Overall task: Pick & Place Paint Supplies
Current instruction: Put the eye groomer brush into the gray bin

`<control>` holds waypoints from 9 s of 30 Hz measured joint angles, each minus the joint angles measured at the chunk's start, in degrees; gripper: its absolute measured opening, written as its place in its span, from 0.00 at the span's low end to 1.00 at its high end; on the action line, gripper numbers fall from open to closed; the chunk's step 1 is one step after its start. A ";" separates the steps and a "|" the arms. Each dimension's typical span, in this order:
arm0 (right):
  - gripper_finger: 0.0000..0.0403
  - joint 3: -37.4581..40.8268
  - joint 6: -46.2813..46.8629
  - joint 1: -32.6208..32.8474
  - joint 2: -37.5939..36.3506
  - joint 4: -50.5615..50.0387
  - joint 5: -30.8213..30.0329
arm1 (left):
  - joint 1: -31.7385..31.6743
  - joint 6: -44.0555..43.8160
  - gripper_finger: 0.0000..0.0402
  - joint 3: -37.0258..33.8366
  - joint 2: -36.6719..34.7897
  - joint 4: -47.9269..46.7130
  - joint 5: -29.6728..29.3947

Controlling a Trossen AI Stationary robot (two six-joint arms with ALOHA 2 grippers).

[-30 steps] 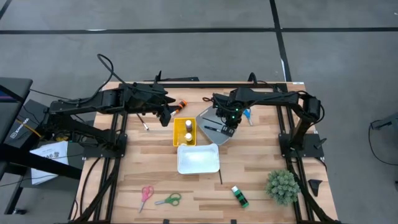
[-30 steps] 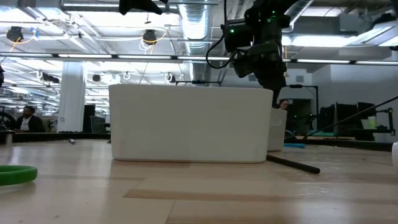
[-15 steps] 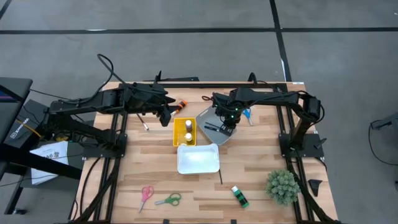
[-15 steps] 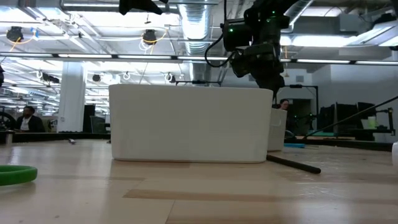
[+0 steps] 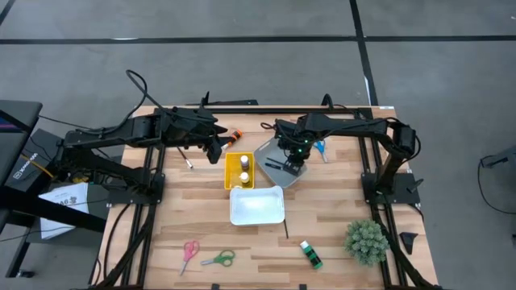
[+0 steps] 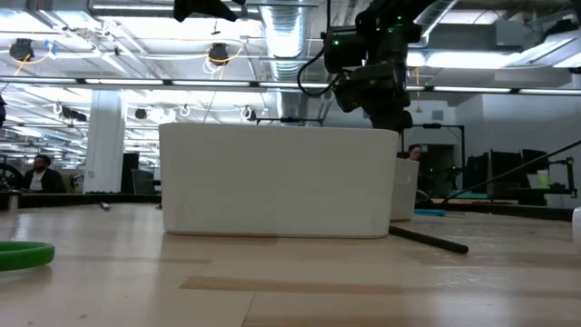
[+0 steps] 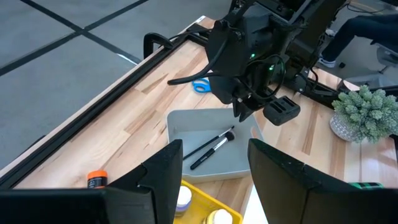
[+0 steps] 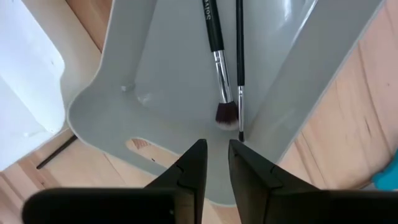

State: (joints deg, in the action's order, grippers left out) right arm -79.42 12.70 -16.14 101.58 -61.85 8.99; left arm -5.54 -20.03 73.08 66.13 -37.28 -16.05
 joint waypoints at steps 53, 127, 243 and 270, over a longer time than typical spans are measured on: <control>0.16 0.00 23.32 4.59 -14.75 9.20 0.22 | -21.46 -43.12 0.37 -22.46 23.87 -4.95 -3.06; 0.16 0.00 25.89 5.25 -14.70 10.37 0.18 | -22.95 -40.26 0.00 -26.17 18.61 4.66 -3.03; 0.01 0.02 16.39 3.41 -14.23 22.52 -1.37 | -5.42 -10.17 0.33 -25.97 -15.31 33.28 12.28; 0.01 -1.67 -0.59 2.91 -11.05 9.06 3.12 | -5.42 -9.63 0.32 -26.01 -14.53 33.42 6.63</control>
State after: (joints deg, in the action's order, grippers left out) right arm -81.09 12.11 -13.23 90.53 -52.79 12.11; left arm -10.96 -29.66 47.07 51.59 -3.86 -9.42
